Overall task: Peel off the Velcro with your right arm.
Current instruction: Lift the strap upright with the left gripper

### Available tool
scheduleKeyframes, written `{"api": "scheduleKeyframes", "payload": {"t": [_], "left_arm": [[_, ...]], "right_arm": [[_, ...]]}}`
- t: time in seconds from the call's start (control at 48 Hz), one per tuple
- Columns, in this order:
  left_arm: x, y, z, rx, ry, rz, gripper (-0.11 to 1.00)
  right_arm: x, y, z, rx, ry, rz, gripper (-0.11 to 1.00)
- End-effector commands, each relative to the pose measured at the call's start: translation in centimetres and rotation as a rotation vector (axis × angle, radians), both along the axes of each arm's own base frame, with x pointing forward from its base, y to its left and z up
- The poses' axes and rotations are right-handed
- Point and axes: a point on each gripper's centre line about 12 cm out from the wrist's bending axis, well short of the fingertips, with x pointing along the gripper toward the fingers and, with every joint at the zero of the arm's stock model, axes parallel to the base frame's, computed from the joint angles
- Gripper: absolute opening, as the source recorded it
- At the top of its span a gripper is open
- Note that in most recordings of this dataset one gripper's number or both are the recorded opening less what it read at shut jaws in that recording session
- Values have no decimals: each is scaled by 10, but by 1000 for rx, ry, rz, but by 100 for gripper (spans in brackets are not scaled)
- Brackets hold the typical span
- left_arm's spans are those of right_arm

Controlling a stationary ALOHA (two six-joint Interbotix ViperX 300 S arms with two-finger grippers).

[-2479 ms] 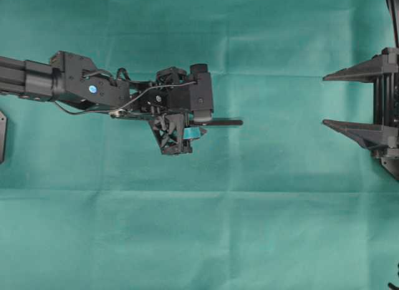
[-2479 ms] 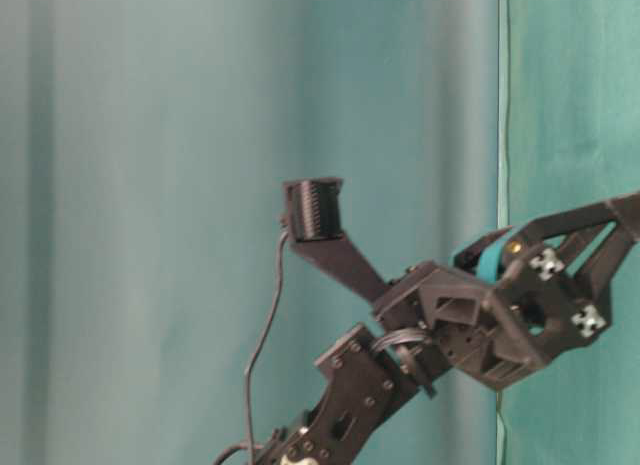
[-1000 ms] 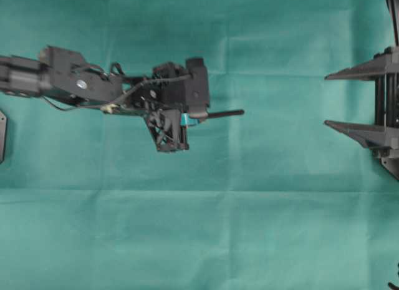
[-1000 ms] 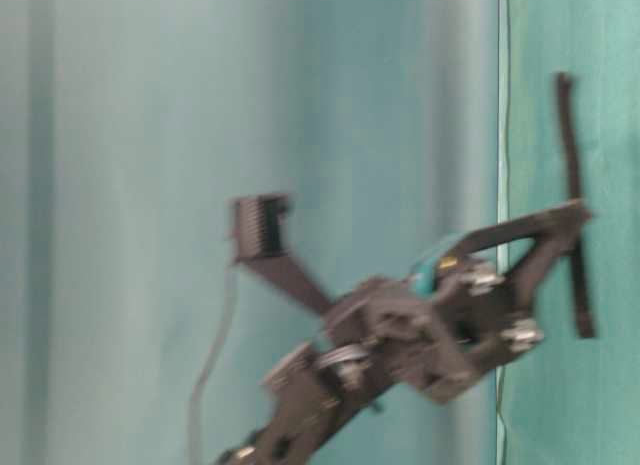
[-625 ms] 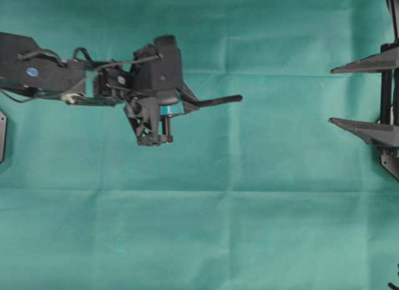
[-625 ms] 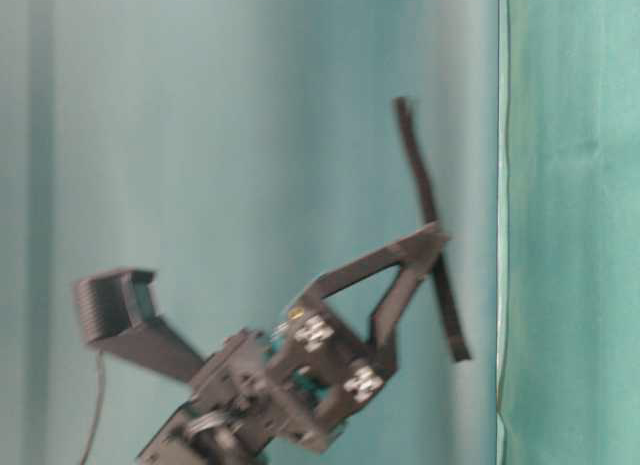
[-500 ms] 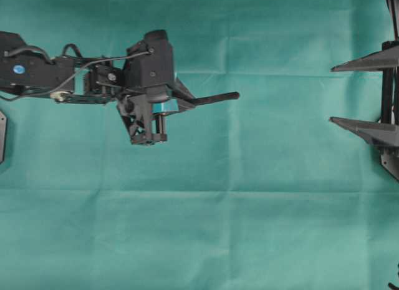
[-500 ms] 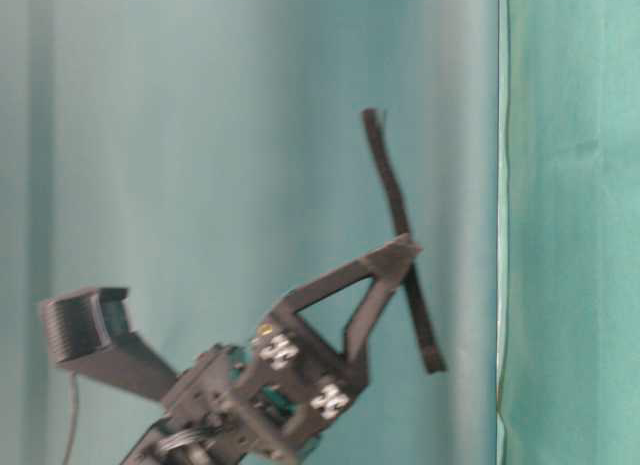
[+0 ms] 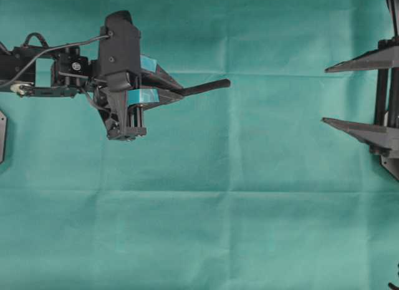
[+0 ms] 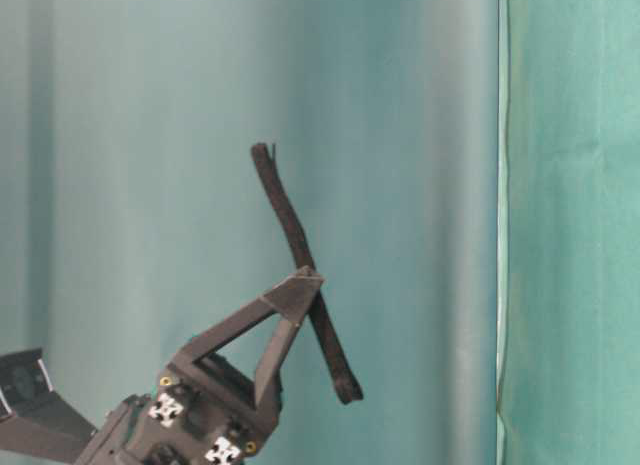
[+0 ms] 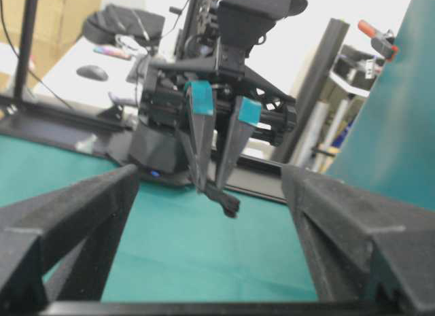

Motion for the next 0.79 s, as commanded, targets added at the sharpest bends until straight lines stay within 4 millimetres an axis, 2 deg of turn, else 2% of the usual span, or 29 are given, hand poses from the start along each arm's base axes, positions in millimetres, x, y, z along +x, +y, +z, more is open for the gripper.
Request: {"api": "scheduleKeyframes", "payload": {"t": [0.0, 0.375, 0.521, 0.771], "left_arm": [[-1, -2, 16, -12, -58, 3, 10], [-8, -3, 27, -188, -189, 77, 10], [-18, -4, 31, -286, -288, 106, 10], [-40, -5, 28, -408, -399, 130, 10]], "right_arm": [[8, 0, 8, -41, -7, -6, 83], [46, -3, -3, -291, 87, -46, 83], [57, -8, -9, -396, 111, -70, 82], [69, -16, -6, -492, 85, -115, 76]]}}
